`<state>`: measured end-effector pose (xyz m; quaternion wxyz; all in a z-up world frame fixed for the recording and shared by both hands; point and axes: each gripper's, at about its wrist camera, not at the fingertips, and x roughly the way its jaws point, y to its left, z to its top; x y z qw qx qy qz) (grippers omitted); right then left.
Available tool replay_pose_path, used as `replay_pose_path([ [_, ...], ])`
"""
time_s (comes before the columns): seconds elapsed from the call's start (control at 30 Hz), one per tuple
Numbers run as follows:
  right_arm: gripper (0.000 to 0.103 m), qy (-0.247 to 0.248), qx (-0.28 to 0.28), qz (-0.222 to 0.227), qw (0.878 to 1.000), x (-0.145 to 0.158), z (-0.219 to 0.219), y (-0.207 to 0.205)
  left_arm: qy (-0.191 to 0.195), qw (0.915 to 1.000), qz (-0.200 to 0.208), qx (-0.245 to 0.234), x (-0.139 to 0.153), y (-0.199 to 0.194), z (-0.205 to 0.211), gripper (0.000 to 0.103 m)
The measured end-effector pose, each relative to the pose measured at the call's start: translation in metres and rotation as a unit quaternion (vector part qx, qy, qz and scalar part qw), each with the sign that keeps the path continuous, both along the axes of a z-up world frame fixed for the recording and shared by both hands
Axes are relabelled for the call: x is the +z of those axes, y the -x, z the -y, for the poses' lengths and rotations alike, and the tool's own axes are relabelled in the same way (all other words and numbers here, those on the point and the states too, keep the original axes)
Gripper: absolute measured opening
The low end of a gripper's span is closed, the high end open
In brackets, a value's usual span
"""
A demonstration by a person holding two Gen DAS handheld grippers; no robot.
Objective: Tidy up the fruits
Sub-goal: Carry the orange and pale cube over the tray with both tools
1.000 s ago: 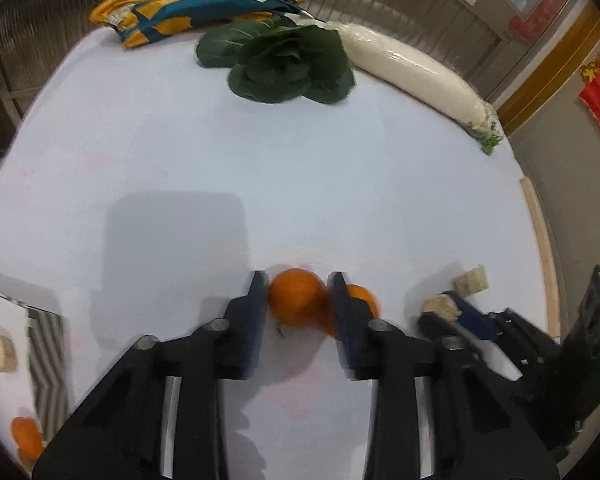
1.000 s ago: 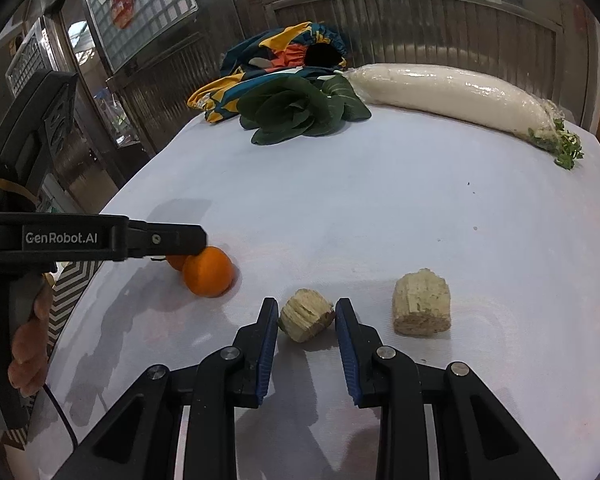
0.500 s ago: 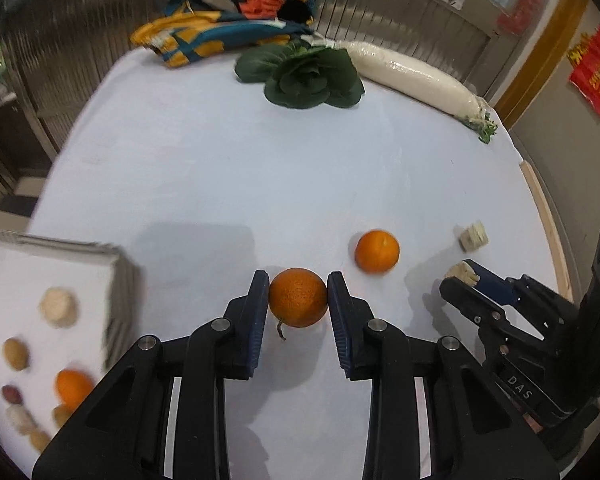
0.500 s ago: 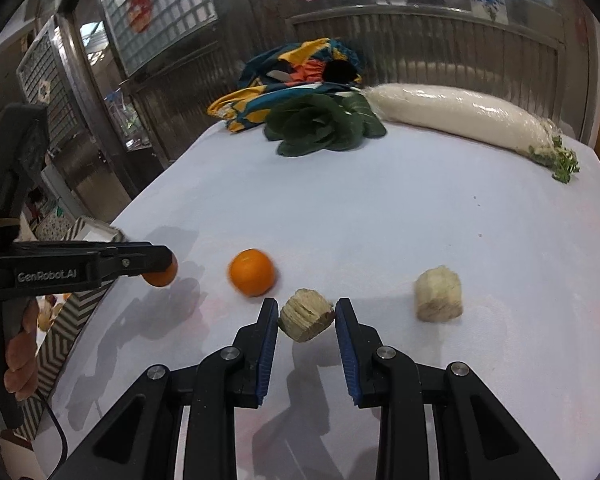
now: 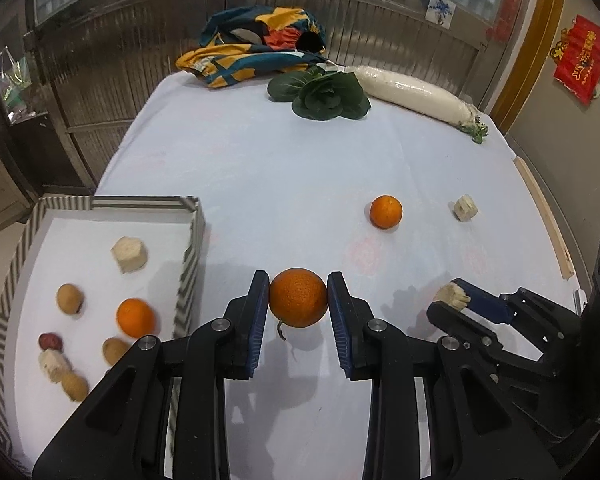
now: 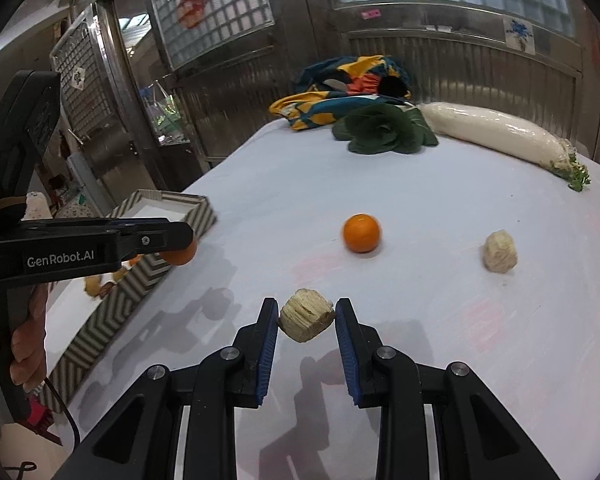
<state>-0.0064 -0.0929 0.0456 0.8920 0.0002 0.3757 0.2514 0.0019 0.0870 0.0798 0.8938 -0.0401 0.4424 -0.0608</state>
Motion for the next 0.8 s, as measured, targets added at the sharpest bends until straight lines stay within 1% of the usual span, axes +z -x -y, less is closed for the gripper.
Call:
replay_pose_path([
  [0.2, 0.028, -0.008, 0.005, 0.001, 1.000, 0.001, -0.013, 0.013, -0.007, 0.9997, 0.021, 0.009, 0.004, 0.021, -0.007, 0.029],
  [0.53, 0.028, -0.004, 0.023, -0.001, 1.000, 0.002, -0.039, 0.023, 0.012, 0.9994, 0.020, 0.025, 0.002, 0.040, -0.032, 0.029],
  [0.8, 0.028, 0.001, 0.050, 0.003, 0.999, 0.006, -0.068, 0.027, 0.012, 0.9988, 0.025, 0.041, 0.006, 0.052, -0.057, 0.029],
])
